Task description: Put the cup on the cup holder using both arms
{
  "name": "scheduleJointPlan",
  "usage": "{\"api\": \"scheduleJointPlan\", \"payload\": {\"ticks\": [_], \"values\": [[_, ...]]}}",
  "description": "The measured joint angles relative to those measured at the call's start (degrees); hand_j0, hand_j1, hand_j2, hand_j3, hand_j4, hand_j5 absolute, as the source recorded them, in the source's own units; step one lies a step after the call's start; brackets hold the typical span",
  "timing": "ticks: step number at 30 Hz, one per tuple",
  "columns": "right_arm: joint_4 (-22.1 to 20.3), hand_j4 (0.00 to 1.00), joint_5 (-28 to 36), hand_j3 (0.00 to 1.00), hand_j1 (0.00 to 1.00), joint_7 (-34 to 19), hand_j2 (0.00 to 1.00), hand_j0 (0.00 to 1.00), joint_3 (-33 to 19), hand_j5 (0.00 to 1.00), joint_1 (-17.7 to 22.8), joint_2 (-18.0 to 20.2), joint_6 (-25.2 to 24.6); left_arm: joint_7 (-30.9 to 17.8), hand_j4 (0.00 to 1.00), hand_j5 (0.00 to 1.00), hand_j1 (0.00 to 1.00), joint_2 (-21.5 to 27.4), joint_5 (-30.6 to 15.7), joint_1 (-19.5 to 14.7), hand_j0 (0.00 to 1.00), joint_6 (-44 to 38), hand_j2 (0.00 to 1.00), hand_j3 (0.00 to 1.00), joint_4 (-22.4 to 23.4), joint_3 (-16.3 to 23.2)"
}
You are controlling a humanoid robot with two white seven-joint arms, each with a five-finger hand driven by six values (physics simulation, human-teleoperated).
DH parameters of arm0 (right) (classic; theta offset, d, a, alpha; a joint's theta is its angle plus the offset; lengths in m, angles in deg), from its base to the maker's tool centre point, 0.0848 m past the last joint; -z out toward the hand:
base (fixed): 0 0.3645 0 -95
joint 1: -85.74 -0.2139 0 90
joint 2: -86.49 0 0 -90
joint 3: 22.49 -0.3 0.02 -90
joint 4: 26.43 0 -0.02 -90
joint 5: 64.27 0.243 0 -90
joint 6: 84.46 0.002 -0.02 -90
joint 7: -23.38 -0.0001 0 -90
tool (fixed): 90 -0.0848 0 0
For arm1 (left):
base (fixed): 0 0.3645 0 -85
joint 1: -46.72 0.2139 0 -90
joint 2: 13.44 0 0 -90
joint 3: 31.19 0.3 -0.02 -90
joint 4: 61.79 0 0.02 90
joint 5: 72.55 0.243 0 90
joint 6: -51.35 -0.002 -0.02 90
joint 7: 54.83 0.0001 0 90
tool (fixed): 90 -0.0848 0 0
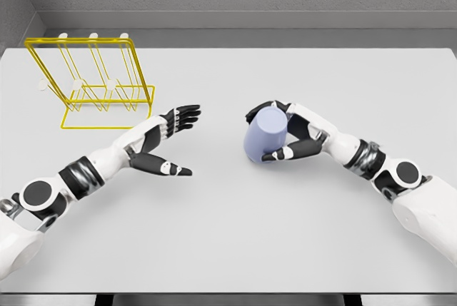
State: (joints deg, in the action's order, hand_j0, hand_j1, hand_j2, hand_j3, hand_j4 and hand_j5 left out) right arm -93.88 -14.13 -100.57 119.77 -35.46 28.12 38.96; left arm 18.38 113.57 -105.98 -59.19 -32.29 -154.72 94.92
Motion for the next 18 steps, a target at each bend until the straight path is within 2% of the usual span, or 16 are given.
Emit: {"api": "scheduleJointPlan", "payload": {"ticks": [6, 18], "values": [[0.2, 0.67, -0.1, 0.67, 0.67, 0.9, 0.67, 0.67, 2.3, 0.67, -2.0, -2.5, -0.8, -0.2, 1.0, 1.0, 1.0, 0.1, 0.0, 0.1, 1.0, 0.0, 1.0, 1.0, 1.1, -1.0], [2.9, 0.67, -2.0, 0.67, 0.67, 2.4, 0.67, 0.67, 4.0, 0.67, -2.5, -5.0, -3.1, -0.3, 1.0, 1.0, 1.0, -0.1, 0.0, 0.0, 1.0, 0.0, 1.0, 1.0, 2.4, -1.2]]}}
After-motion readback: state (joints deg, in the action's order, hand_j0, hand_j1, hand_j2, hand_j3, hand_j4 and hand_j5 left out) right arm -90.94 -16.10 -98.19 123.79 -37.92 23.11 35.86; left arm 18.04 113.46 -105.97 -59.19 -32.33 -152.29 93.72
